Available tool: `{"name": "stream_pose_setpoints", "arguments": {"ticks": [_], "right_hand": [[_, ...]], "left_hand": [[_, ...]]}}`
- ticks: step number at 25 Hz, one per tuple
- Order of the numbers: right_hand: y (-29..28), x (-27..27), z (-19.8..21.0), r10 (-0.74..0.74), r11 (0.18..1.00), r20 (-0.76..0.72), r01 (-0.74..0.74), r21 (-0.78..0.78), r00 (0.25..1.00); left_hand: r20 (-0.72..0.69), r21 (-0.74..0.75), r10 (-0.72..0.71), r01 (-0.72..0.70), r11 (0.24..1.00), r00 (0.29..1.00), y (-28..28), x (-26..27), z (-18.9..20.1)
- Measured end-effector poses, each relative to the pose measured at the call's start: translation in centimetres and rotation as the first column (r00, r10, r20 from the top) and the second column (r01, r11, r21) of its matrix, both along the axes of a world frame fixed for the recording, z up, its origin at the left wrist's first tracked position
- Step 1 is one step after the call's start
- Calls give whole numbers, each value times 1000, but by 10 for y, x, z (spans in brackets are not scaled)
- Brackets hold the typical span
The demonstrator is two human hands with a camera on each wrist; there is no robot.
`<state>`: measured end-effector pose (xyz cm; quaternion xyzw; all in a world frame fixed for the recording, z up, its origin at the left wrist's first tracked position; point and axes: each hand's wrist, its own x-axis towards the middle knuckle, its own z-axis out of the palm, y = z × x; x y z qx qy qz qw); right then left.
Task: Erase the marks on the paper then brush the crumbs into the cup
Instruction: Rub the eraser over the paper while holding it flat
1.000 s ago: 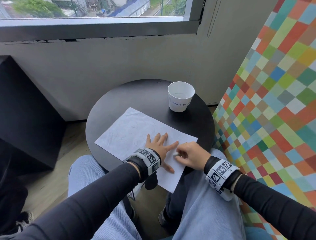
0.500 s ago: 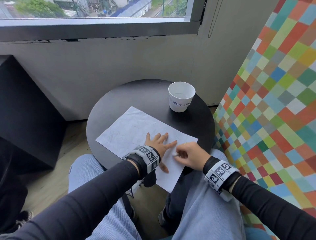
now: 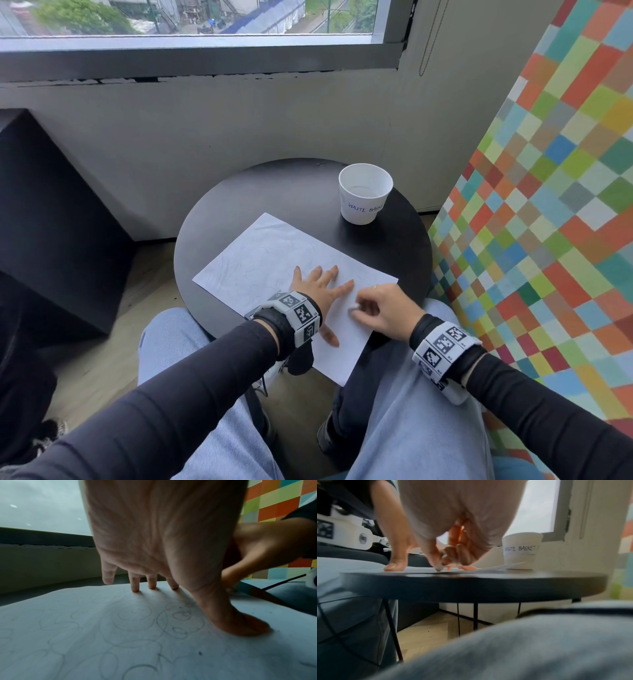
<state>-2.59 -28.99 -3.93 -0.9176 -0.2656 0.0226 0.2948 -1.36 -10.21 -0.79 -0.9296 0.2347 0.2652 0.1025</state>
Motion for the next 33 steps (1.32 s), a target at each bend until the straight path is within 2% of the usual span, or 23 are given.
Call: {"name": "stream_pose_setpoints", "arguments": {"ticks": [1,2,3,5,6,7,9,10,11,13,14,15,17,18,21,22,25,26,29,30,33], "right_hand": [[-3,5,3,-92,996,24,92,6,995],[-4,6,4,-125,992,31,125,4,992],[-2,3,3,-86,996,28,86,-4,996],[6,-12,1,97,995,-15,-97,-27,995],[7,-13,1,117,992,-27,-117,-35,993],[3,-8,0,64,997,-15,-64,-33,998],[-5,7,4,-140,990,23,140,-3,990],[-7,8,5,-164,987,29,164,1,986],[-5,4,5,-109,994,27,110,-5,994],[3,-12,4,98,995,-26,-99,-33,995],[4,-14,3,121,992,-42,-123,-37,992],[1,-8,2,69,997,-26,-70,-32,997],[-6,5,5,-123,992,21,123,1,992],[-7,7,5,-135,991,26,134,5,991],[1,-11,4,96,995,-28,-96,-13,995],[1,-11,5,98,995,-34,-99,-11,995],[-8,7,5,-124,992,24,124,12,992],[-8,7,6,-110,994,17,110,4,994],[2,-13,3,134,991,-67,-134,-2,989],[1,-12,4,124,992,-77,-124,2,989],[-8,6,7,-120,992,-5,120,26,993]], "left_hand": [[-1,-4,1,-1,1000,1000,0,0,0],[0,-5,3,-3,1000,1000,0,0,1],[-1,-3,5,-5,1000,1000,0,-1,1],[4,-2,4,-4,1000,1000,0,-1,0],[5,-1,2,-2,1000,1000,0,-1,0],[4,0,1,-1,1000,1000,0,-1,1],[-4,-4,4,-4,1000,1000,0,-1,0],[-6,-6,5,-5,1000,1000,0,-1,0],[-5,-6,7,-7,1000,1000,0,-1,0],[-5,-4,5,-5,1000,1000,1,-1,1],[-5,-6,4,-4,1000,1000,1,-1,1],[-5,-8,3,-3,1000,1000,0,0,0],[-11,-10,4,-4,1000,1000,0,0,0],[-15,-9,6,-7,1000,1000,1,-1,1],[-10,-2,4,-4,1000,1000,0,0,0],[-10,-4,3,-3,1000,1000,1,1,0],[-19,-13,7,-7,1000,1000,1,1,0],[-23,-9,9,-10,1000,1000,2,1,-1],[-14,-6,8,-9,1000,1000,1,1,-2],[-15,-8,8,-8,1000,1000,1,2,-1],[-10,-26,11,-11,1000,1000,2,1,-2]]}}
